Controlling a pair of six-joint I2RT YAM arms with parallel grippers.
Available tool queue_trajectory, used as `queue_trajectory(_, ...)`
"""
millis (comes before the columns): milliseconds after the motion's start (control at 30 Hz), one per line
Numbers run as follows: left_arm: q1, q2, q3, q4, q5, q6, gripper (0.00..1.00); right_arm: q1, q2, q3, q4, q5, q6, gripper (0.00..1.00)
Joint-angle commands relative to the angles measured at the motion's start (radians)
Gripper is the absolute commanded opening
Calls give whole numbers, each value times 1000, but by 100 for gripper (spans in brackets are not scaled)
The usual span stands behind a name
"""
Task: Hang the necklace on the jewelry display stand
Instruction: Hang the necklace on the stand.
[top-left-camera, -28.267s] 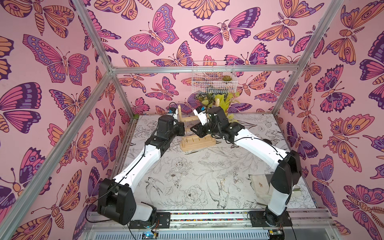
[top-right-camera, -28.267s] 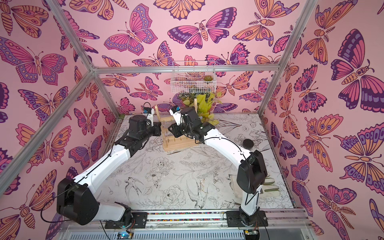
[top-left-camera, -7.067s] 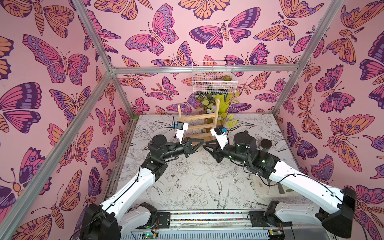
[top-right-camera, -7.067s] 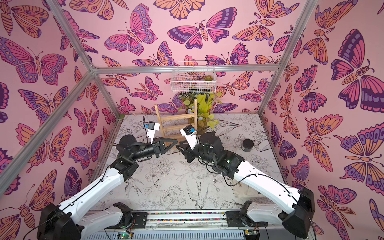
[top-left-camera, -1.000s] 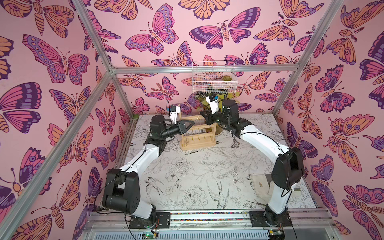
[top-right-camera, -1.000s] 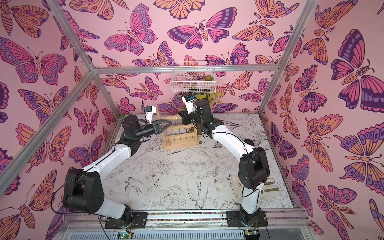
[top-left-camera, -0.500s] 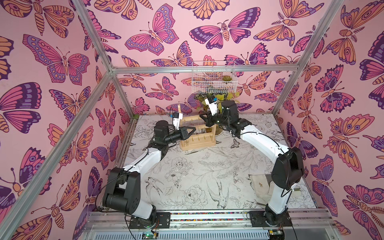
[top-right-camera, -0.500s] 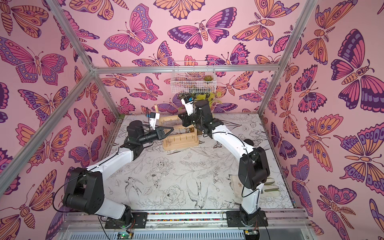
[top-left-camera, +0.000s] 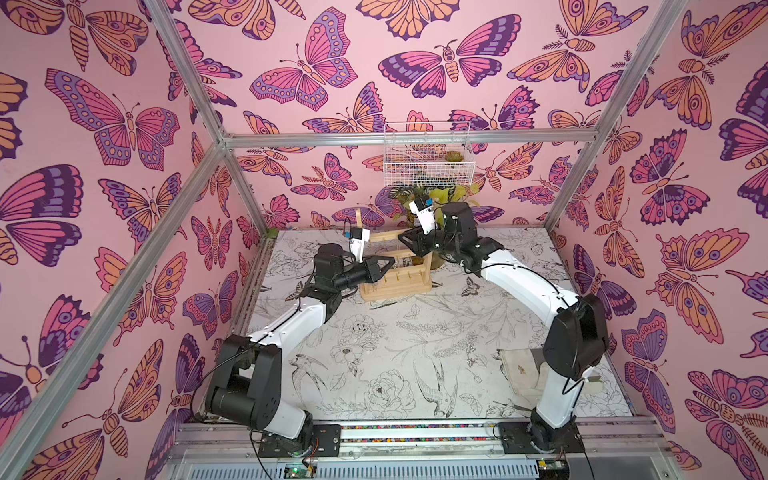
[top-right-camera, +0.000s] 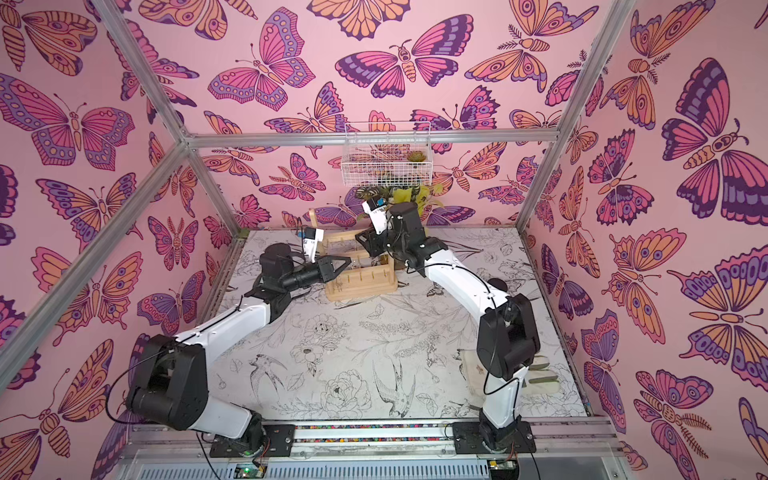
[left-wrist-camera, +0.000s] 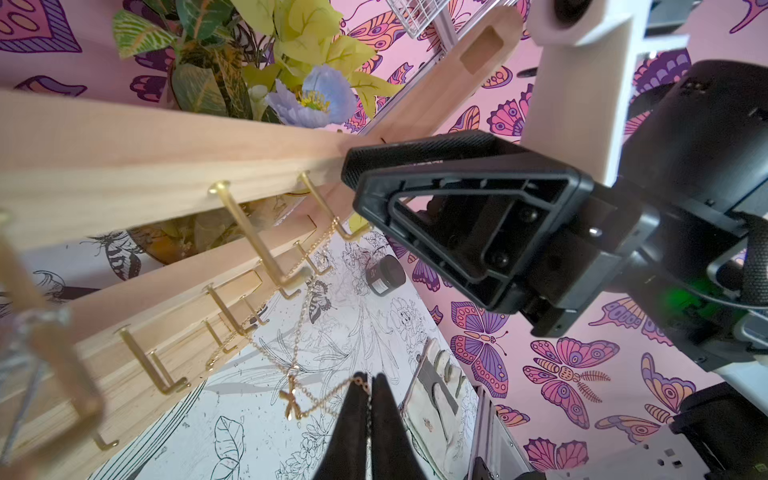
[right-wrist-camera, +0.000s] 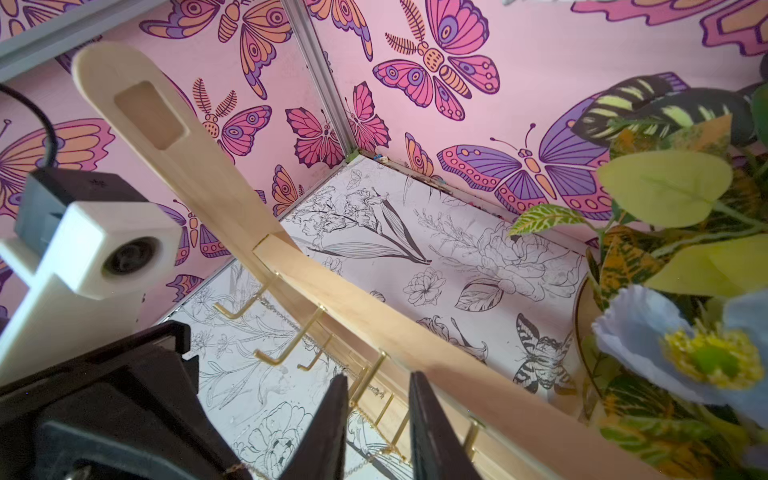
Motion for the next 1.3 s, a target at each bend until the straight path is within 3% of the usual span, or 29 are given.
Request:
queue_trajectory(0, -5, -36, -9, -7, -14, 20, 7, -4, -81, -23, -29, 25, -2, 33)
queue_trajectory(300, -5, -47, -9, -11, -27, 22, 7, -8, -230, -168, -22, 52, 22, 44)
queue_trajectory(500, -5, -44, -7, -10, -16, 19, 7, -8, -363, -462, 232, 73, 118, 43)
queue_trajectory(767, -5, -37, 11, -10, -29, 3, 7, 36, -230, -621, 583, 66, 168, 44)
queue_trajectory(1267, -5, -34, 28, -7, -23, -10, 7, 170, -74, -608, 766, 347, -39, 48)
